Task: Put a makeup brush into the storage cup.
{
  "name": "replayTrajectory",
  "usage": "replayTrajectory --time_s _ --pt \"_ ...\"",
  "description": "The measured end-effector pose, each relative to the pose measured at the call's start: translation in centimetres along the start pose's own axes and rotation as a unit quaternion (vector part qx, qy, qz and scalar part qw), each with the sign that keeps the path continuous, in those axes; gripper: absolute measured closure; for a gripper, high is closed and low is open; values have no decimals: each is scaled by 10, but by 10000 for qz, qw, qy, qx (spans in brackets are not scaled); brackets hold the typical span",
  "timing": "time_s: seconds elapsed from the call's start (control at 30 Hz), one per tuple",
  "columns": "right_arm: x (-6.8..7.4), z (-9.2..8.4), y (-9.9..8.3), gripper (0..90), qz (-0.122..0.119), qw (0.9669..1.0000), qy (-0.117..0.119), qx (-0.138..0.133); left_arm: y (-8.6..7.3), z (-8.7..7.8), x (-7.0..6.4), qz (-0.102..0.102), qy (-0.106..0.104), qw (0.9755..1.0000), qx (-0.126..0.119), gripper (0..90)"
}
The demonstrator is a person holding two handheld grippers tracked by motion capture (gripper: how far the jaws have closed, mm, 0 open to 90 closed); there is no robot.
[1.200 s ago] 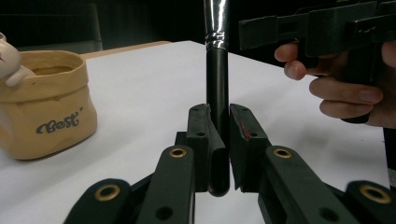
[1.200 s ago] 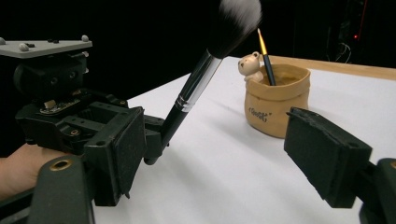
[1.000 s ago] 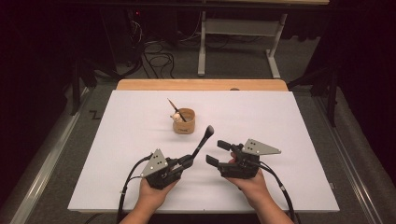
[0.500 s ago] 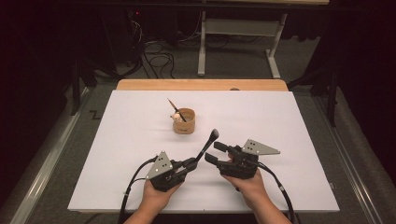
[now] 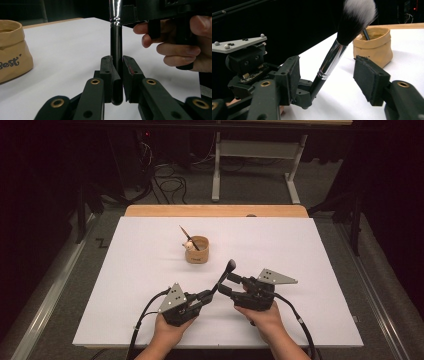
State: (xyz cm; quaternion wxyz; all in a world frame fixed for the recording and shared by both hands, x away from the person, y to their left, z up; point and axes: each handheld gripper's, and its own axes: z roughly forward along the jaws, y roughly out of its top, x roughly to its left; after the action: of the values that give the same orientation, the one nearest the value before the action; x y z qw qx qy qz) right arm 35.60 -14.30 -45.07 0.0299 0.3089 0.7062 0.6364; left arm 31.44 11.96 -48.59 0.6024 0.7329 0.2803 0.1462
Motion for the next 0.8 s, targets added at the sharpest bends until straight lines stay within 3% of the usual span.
replayTrajectory --time_s 0.8 --pt "-2 1 -2 507 191 9997 167 -72 1 1 -4 46 -50 10000 -21 794"
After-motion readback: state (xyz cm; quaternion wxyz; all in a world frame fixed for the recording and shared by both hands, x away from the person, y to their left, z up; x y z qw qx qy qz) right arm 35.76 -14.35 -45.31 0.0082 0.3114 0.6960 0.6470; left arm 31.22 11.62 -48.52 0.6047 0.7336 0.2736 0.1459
